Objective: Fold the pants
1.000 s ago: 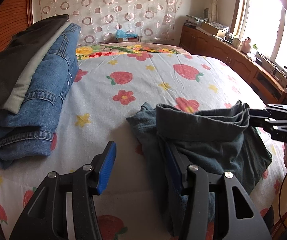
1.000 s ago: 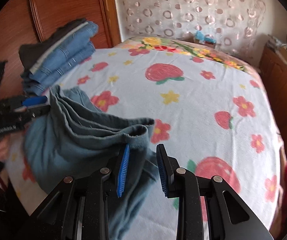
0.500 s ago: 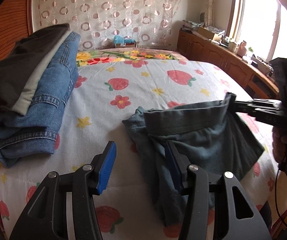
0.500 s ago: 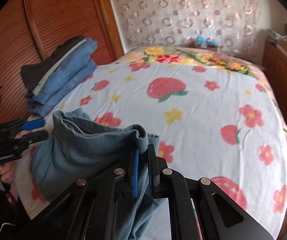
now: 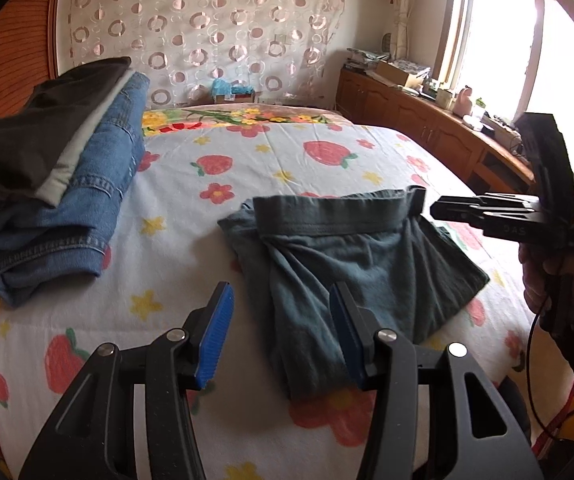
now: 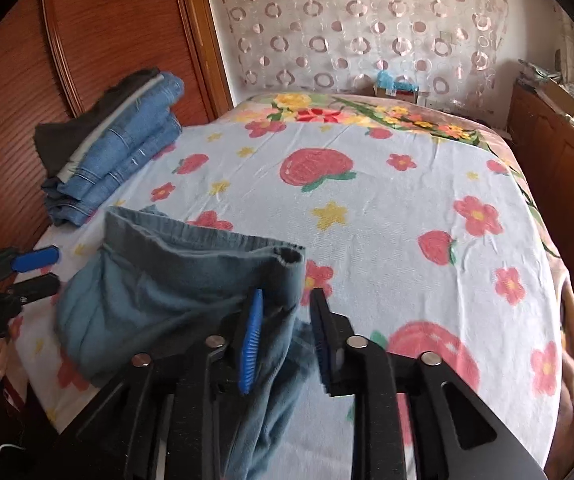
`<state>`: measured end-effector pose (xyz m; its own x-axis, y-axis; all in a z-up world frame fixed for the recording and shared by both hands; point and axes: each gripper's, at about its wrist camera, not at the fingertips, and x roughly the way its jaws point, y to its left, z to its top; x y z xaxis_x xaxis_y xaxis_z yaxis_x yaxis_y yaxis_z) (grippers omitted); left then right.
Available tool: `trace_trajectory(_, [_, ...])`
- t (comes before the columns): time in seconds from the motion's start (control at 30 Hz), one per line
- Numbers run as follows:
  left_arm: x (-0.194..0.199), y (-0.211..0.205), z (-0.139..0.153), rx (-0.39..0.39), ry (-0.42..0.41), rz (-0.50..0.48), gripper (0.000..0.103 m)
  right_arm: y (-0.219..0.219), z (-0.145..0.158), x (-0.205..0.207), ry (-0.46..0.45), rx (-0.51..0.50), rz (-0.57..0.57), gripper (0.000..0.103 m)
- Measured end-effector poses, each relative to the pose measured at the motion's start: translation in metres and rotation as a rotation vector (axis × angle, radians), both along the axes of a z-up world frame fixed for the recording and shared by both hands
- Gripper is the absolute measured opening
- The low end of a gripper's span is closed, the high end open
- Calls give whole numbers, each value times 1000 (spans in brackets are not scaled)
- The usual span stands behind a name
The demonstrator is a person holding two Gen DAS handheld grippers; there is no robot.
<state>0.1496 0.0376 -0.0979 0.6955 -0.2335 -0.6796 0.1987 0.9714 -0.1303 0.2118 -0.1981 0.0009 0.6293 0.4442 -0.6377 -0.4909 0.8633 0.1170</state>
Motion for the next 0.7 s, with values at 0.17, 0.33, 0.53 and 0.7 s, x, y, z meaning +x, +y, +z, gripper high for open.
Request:
trace_trajectory(0.17, [-4,-7,2,12,-3,-12,51,-14,-1,-39,-12,34,14,35])
trace_trajectory(0.33, [-9,-15,4,23,-8,-24,51,-22,-2,-66,-39,15,-5,35])
trace_trajectory(0.53, [-14,-21,3,38,-8,-36,51,-21,-5,-80,-53,11,-19,35])
trace_trajectory(0.7, [-22,-18,-6,29,6,-34,51,-24,-15,-80,-8,20,-16,35])
